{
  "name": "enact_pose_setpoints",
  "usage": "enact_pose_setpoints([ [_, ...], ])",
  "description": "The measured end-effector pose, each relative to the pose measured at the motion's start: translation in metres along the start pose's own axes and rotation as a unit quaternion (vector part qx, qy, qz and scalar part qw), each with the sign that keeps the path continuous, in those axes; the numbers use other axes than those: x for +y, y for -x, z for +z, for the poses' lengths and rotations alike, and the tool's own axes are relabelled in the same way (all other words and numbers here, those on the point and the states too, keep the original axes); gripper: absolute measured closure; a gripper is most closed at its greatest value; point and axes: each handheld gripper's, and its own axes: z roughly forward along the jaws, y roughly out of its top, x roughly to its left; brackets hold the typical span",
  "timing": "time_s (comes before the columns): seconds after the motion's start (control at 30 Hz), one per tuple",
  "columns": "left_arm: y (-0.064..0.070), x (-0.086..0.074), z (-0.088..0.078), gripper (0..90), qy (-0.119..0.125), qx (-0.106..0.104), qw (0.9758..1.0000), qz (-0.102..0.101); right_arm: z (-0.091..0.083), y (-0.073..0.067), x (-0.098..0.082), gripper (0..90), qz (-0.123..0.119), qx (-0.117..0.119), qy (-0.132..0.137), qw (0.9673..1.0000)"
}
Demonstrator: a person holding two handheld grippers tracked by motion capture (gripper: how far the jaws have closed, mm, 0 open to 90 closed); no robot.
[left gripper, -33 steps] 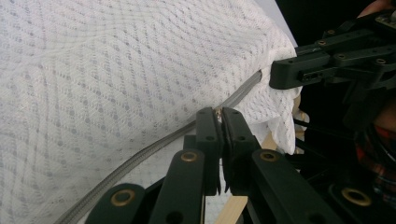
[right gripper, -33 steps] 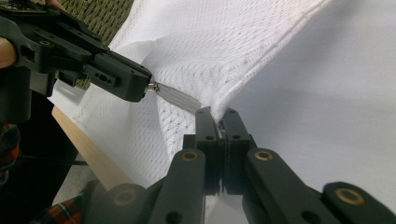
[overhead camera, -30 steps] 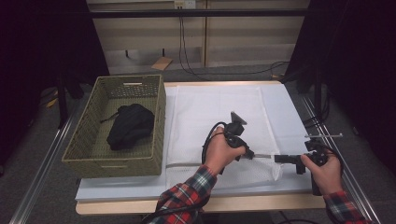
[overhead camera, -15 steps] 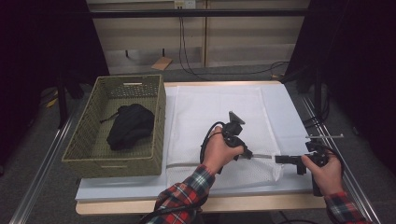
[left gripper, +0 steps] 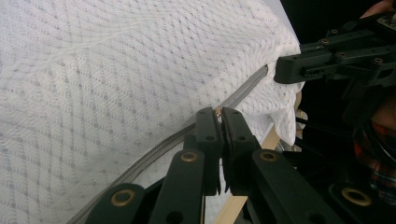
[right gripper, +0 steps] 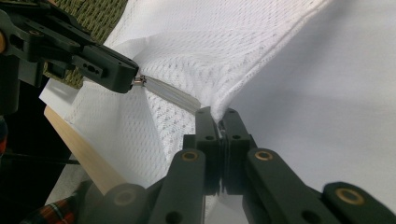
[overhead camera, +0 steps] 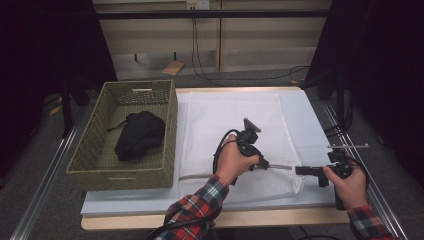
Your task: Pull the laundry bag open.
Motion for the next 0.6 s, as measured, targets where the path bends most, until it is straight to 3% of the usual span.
enact_pose_setpoints([
  [0.2,-0.0031,-0.0005,-0.0018,86.7,0.003,-0.001,1.0000,-0.007,-0.0005,0.0007,-0.0002,88.9,-0.001,0.000,0.000,1.0000],
  [0.37,-0.0053,-0.0005,-0.0035,86.7,-0.001,0.002,1.0000,-0.001,0.0003,0.0006,-0.0001,88.8,-0.001,-0.001,0.000,1.0000],
  [0.6,-0.0073,-0.0008,-0.0053,86.7,0.000,-0.003,0.9999,-0.013,-0.0003,0.0014,0.0000,88.8,0.001,0.001,-0.002,1.0000],
])
